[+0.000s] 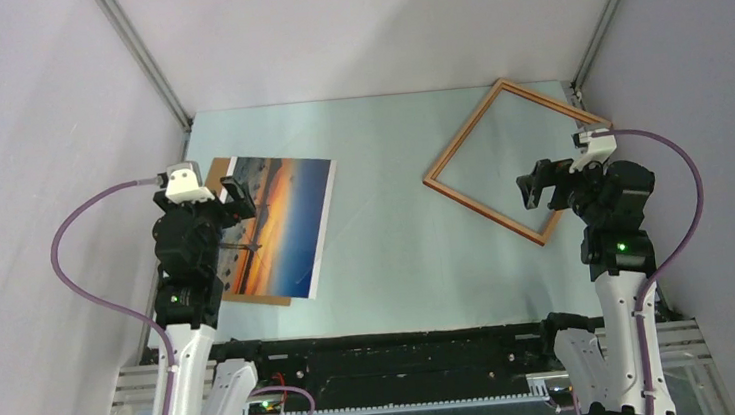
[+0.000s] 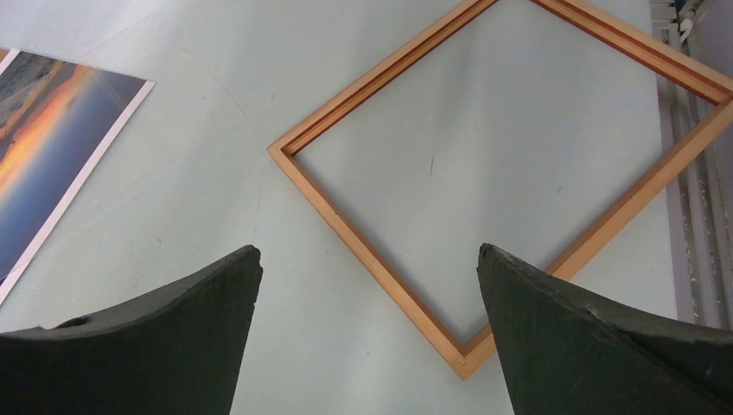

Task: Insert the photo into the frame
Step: Move the photo frame to the center of the board.

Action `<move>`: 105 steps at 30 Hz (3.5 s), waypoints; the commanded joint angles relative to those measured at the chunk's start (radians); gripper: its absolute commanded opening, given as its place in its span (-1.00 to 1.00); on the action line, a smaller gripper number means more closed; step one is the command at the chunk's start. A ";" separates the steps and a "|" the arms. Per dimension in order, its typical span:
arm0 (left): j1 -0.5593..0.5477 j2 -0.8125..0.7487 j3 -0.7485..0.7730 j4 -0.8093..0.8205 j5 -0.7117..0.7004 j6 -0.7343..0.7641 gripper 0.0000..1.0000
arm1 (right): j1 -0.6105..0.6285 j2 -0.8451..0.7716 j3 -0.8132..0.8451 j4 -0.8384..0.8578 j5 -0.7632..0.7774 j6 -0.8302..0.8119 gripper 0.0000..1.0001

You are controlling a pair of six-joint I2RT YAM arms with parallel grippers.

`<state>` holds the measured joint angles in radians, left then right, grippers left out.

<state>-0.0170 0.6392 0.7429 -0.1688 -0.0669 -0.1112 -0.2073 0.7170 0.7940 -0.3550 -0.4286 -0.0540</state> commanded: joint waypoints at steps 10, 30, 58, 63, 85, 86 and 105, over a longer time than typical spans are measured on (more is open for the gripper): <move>0.009 -0.016 0.041 -0.001 0.044 0.031 0.97 | -0.006 -0.006 -0.006 0.009 -0.039 -0.017 1.00; 0.010 -0.015 0.031 -0.018 0.230 0.075 0.97 | 0.304 0.289 0.000 -0.008 0.266 -0.250 0.87; 0.041 0.004 0.016 -0.012 0.263 0.092 0.97 | 0.344 1.028 0.275 -0.081 0.205 -0.527 0.19; 0.047 0.002 0.012 -0.008 0.257 0.096 0.97 | 0.362 1.057 0.296 -0.113 0.177 -0.568 -0.09; 0.053 0.052 0.063 -0.013 0.121 0.159 0.97 | 0.686 0.816 0.002 -0.202 0.195 -0.797 -1.00; 0.052 0.061 0.067 -0.020 0.113 0.167 0.97 | 0.710 0.789 -0.011 -0.204 0.206 -0.803 -1.00; 0.052 0.377 0.123 -0.092 0.013 0.191 0.97 | 0.851 0.663 -0.146 -0.174 0.277 -0.815 -0.31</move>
<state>0.0296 0.9962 0.8093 -0.2604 -0.0082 0.0509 0.6331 1.3849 0.6903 -0.5098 -0.1532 -0.8730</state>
